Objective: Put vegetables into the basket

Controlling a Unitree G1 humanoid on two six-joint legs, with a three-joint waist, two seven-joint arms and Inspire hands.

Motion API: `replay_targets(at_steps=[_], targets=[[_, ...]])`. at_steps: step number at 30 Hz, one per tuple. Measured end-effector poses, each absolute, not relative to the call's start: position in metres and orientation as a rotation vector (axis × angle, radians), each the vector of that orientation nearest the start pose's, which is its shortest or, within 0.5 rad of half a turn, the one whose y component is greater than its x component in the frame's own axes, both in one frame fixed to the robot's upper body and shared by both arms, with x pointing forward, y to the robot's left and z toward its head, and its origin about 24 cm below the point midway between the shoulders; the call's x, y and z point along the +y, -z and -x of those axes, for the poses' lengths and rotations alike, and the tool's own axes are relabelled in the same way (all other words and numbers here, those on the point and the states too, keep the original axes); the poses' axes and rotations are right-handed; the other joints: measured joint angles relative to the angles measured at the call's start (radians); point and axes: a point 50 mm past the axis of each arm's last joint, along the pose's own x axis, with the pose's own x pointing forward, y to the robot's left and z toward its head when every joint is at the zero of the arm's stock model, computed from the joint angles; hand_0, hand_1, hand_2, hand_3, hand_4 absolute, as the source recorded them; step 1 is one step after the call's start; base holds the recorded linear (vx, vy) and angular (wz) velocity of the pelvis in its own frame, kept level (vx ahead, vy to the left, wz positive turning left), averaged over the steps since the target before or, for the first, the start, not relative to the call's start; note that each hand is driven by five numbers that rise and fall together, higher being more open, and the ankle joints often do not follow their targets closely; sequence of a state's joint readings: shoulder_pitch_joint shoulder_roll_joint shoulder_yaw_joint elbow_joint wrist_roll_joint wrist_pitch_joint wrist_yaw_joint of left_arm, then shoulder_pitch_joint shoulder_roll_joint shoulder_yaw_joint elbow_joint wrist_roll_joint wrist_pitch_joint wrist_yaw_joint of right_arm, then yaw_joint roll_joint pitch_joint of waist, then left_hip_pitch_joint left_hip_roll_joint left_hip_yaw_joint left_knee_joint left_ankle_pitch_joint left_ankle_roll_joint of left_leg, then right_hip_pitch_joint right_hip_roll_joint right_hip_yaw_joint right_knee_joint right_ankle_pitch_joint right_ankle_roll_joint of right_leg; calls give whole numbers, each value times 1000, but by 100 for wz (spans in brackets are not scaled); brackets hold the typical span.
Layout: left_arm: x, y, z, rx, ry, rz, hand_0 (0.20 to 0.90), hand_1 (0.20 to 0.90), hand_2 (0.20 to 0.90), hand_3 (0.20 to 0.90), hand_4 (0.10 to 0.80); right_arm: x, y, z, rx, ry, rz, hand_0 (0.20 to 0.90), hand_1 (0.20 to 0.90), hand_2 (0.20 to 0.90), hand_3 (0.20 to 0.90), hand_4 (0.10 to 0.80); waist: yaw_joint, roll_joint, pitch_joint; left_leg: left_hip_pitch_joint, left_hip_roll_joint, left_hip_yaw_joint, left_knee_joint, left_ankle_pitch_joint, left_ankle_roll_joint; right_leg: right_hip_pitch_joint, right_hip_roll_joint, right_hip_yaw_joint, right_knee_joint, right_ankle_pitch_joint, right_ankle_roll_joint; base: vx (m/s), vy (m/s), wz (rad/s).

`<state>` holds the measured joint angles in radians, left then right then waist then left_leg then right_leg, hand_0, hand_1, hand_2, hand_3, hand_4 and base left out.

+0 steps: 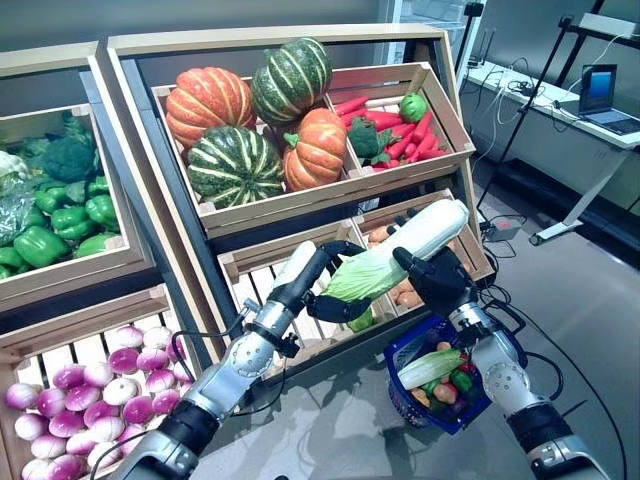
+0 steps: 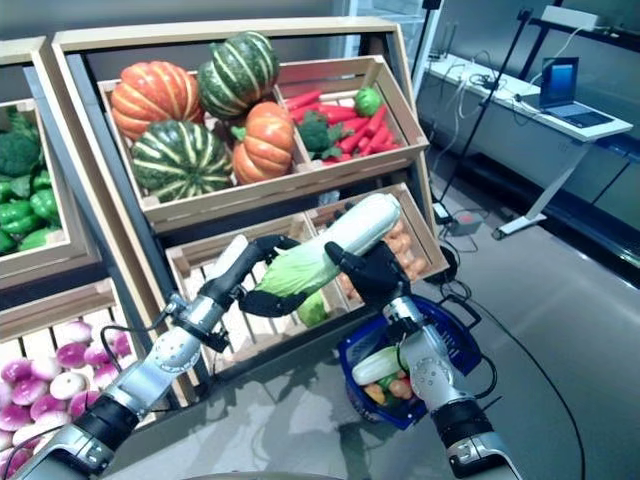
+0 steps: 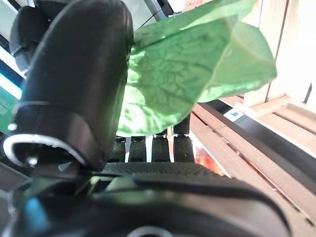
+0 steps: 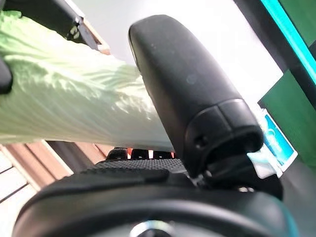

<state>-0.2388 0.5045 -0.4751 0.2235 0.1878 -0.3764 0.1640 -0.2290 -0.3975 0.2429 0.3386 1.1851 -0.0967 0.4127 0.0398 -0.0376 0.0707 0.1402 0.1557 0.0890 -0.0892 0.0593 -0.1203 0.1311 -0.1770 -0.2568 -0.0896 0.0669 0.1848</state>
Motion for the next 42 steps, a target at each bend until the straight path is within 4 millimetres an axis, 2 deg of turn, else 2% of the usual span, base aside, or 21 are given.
replay_targets(at_steps=[7, 8, 14, 32, 33, 34, 38, 42], targets=[[132, -58, -270, -393, 396, -743, 300, 300, 300, 300, 400, -174, -39, -289, 11, -382, -761, 900, 900, 900, 900, 800, -15, 1, 0, 2, 0, 1, 0, 0, 0, 1, 0, 2, 0, 0, 0, 0, 0, 0], [132, -58, -270, -393, 397, -745, 300, 300, 300, 300, 400, -174, -38, -289, 12, -380, -766, 300, 300, 300, 300, 400, -14, 1, 0, 2, 0, 1, 0, 0, 0, 1, 0, 2, 0, 0, 0, 0, 0, 0], [131, -58, -270, -396, 398, -743, 300, 300, 300, 300, 400, -166, -37, -289, -1, -364, -918, 300, 300, 300, 300, 400, -11, 2, 0, 2, 0, 1, 0, 0, 0, 1, 0, 1, 0, 0, 0, 0, 0, 0], [120, -58, -268, -408, 419, -713, 300, 300, 300, 300, 400, -167, -37, -289, -37, -329, -956, 300, 300, 300, 300, 400, -13, 14, -5, 3, 0, 4, 0, 0, 0, 0, 0, 3, 0, 0, 0, 0, 0, 0], [120, -57, -268, -404, 418, -714, 806, 806, 806, 806, 737, -167, -37, -289, -34, -324, -956, 300, 300, 300, 300, 400, -13, 15, -6, 3, 0, 5, 0, 0, 0, 0, 0, 4, 0, 0, 0, 0, 0, 0], [120, -57, -268, -402, 417, -715, 900, 900, 900, 900, 800, -167, -37, -289, -32, -320, -956, 300, 300, 300, 300, 400, -13, 16, -6, 3, 0, 5, 0, 0, 0, 0, 0, 4, 0, 0, 0, 0, 0, 0], [119, -51, -267, -371, 430, -724, 900, 900, 900, 900, 800, -169, -35, -290, -9, -279, -943, 300, 300, 300, 300, 400, -12, 16, -7, 3, 0, 5, 0, 0, 0, 0, 0, 4, 0, 0, 0, 0, 0, 0], [118, -29, -257, -274, 502, -746, 900, 900, 900, 900, 800, -174, -36, -290, 3, -261, -884, 300, 300, 300, 300, 400, -12, 16, -7, 2, 0, 7, 0, 0, 0, -1, 0, 4, 0, 0, 0, 0, 0, 0]])
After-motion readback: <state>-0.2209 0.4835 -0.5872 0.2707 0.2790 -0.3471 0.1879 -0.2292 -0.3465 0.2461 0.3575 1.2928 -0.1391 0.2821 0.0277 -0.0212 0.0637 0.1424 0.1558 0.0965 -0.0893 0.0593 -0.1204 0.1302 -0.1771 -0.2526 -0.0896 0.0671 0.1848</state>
